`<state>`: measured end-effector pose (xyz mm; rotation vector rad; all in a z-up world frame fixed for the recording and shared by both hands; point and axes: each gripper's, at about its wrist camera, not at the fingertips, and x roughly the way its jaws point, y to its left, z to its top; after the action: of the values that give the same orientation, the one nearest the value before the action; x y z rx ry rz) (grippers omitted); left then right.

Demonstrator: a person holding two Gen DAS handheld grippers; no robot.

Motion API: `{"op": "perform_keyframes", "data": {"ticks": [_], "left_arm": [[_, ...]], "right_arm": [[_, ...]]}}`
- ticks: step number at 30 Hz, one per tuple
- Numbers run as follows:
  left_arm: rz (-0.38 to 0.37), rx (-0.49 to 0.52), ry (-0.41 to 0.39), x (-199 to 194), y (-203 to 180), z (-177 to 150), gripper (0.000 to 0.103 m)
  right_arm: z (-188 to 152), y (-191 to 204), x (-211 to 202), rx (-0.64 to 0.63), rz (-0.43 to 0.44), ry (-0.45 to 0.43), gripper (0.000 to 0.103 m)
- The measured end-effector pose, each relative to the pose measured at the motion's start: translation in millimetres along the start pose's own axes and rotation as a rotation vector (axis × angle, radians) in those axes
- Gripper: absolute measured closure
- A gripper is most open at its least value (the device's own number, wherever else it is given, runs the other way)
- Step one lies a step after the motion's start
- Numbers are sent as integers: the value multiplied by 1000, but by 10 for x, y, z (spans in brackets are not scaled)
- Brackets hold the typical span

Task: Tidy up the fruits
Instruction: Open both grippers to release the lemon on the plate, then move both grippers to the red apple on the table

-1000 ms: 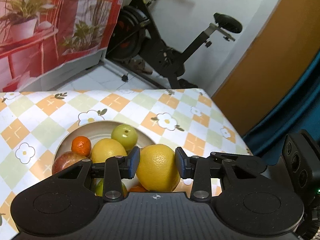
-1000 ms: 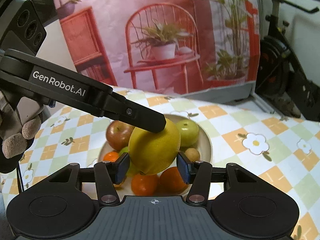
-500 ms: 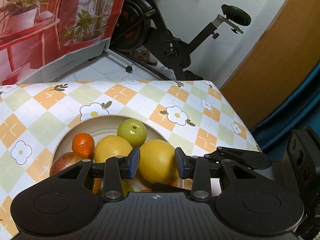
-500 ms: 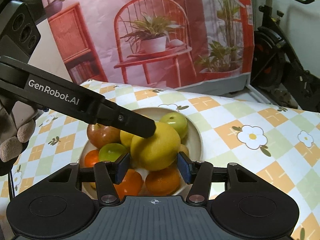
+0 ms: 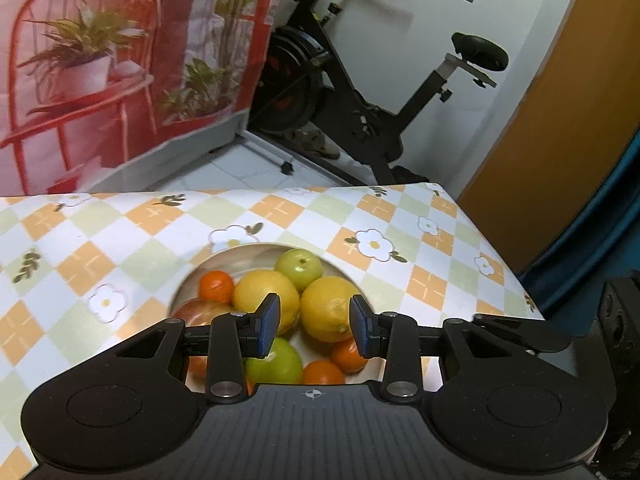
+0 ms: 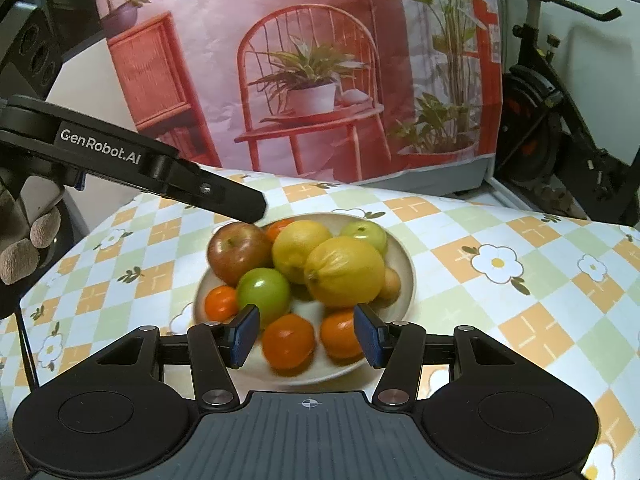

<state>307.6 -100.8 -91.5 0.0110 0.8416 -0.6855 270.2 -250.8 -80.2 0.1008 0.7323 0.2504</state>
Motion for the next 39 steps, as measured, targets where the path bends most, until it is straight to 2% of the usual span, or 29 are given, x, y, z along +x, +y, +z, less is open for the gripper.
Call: {"op": "perform_keyframes", "data": {"ticks": [13,23,39], "left_arm": [[115,3,-57,-571,54,-362,63],[208,16,-108,-930,37,-674,63],[262,-8,-143,-1268,-64,-1346,63]], "right_arm": [[-274,309,-361,47,-8,-47,54],[-447,542,-604,66,-48,-80,53],[-904,989,-815,49,-40,-50,50]]}}
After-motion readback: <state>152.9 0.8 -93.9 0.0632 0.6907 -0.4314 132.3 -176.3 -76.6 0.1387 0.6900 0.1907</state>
